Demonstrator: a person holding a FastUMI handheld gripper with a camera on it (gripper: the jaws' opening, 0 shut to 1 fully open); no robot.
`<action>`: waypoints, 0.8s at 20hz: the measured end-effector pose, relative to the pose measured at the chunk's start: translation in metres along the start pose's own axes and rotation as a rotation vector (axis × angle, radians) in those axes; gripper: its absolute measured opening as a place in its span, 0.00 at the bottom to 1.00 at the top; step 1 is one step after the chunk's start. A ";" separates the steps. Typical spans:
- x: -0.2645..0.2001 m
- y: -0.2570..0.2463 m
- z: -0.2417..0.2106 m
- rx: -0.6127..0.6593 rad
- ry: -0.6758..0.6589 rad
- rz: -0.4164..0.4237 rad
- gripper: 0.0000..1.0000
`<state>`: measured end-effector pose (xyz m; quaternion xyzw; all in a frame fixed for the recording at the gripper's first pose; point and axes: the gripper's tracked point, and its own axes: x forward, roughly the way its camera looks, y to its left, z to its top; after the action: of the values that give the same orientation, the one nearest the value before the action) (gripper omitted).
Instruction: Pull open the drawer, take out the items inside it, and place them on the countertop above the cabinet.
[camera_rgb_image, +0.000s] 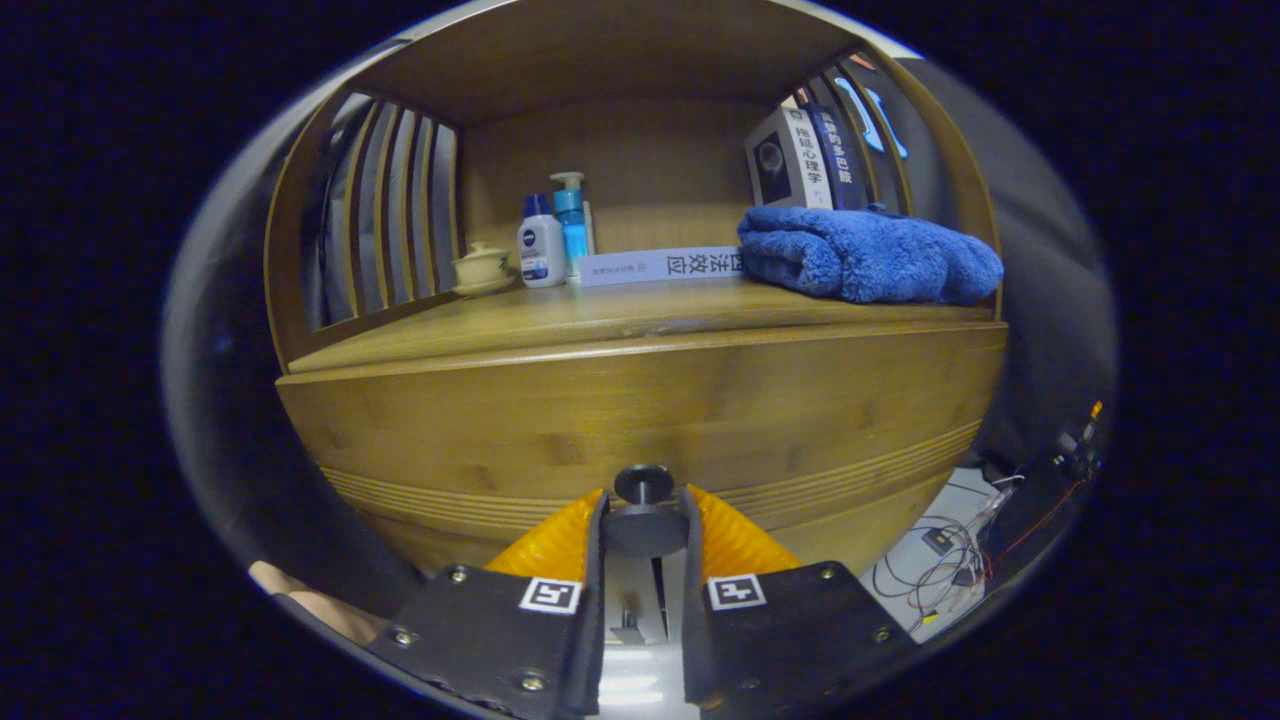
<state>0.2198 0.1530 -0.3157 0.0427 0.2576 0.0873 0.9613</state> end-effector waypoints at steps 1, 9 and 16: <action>-0.003 -0.001 0.000 0.009 -0.002 -0.001 0.32; -0.032 -0.008 -0.010 0.022 0.000 -0.018 0.32; -0.058 -0.011 -0.020 0.034 0.003 -0.025 0.32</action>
<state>0.1619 0.1314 -0.3055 0.0558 0.2609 0.0710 0.9611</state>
